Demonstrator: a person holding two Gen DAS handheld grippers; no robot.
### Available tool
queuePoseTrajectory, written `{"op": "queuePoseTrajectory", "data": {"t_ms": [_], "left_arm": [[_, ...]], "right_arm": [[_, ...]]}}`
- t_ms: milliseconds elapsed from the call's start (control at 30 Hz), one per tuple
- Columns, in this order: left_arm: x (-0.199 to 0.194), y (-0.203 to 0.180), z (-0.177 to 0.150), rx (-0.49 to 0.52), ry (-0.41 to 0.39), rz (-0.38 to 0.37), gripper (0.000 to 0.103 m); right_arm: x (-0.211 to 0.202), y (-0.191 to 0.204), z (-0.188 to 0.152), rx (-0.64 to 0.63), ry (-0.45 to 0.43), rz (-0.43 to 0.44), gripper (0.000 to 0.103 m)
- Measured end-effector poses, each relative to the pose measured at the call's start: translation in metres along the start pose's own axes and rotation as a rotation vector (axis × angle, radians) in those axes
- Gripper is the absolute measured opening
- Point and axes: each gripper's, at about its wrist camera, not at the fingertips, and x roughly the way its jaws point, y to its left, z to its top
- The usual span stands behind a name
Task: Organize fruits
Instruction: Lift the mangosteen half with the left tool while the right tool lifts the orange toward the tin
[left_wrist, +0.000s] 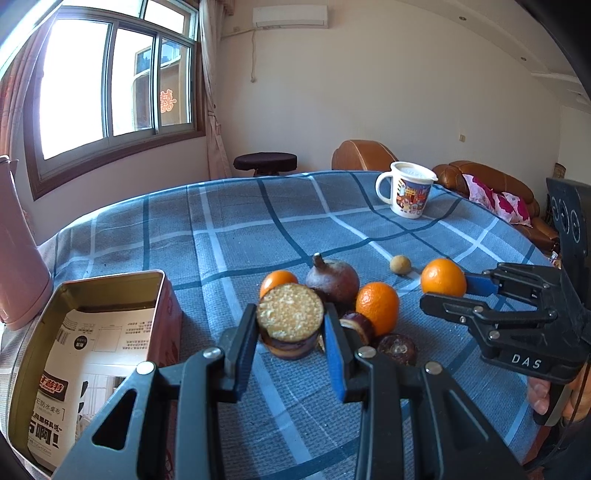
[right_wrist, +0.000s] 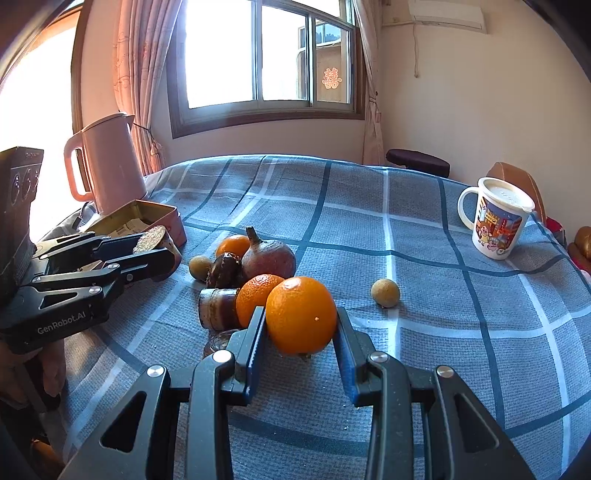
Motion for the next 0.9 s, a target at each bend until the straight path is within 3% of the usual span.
{"op": "queuePoseTrajectory", "data": {"t_ms": [900], "left_arm": [[-0.017, 0.002, -0.002, -0.007, -0.092, 0.03, 0.036]], "right_arm": [[-0.017, 0.002, -0.002, -0.005, -0.091, -0.01, 0.037]]}}
